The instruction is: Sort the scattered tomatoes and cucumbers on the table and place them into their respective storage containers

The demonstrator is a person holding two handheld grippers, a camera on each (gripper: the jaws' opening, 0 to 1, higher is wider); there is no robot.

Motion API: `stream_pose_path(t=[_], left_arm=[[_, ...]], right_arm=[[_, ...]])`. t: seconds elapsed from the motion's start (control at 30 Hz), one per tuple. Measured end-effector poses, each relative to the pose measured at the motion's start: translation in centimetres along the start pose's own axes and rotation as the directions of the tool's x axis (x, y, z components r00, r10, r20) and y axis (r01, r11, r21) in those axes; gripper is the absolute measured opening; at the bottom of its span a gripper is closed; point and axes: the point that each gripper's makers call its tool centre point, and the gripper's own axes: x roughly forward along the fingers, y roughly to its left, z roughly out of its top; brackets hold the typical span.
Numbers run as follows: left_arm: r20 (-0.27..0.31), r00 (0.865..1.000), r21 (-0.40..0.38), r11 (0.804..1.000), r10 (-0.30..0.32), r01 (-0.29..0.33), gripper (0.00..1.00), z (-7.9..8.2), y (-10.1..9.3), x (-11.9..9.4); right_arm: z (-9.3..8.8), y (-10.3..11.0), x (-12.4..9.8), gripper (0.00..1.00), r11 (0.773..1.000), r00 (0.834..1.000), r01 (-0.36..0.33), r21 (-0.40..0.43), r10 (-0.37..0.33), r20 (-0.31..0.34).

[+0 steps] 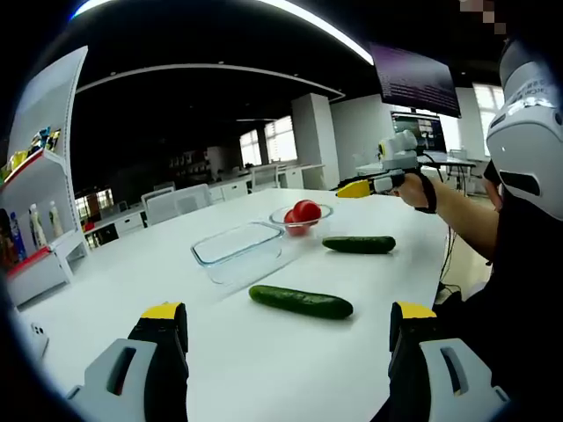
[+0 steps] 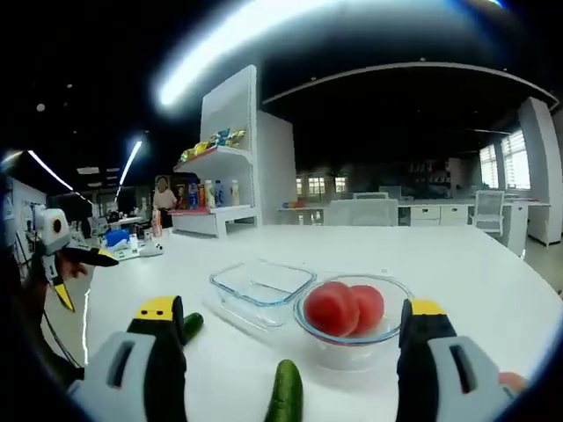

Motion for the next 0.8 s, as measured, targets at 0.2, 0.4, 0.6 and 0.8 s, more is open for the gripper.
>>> stream_pose_path(t=[0.2, 0.4, 0.6, 0.8], left_arm=[[0.015, 1.000, -0.003, 1.000, -0.010, 0.010, 0.95, 0.3, 0.0, 0.2], [0.008, 1.000, -0.012, 1.000, -0.017, 0.017, 0.95, -0.3, 0.0, 0.6], [0.005, 1.000, -0.015, 1.000, -0.020, 0.020, 0.95, -0.4, 0.0, 0.8], [0.019, 0.998, -0.033, 0.998, -0.052, 0.052, 0.95, -0.1, -0.7, 1.1]], right_arm=[[-1.2, -1.0, -1.5, 0.97, 0.998, 0.998, 0.051, -0.039, -0.052, -0.027], [-2.7, -1.3, -3.1, 0.97, 0.997, 0.996, 0.067, -0.037, -0.069, -0.064], [-3.5, -1.5, -5.0, 0.97, 0.995, 0.991, 0.083, -0.060, -0.088, -0.097], [-4.7, -1.4, -6.6, 0.97, 0.990, 0.984, 0.071, -0.125, -0.091, -0.155]])
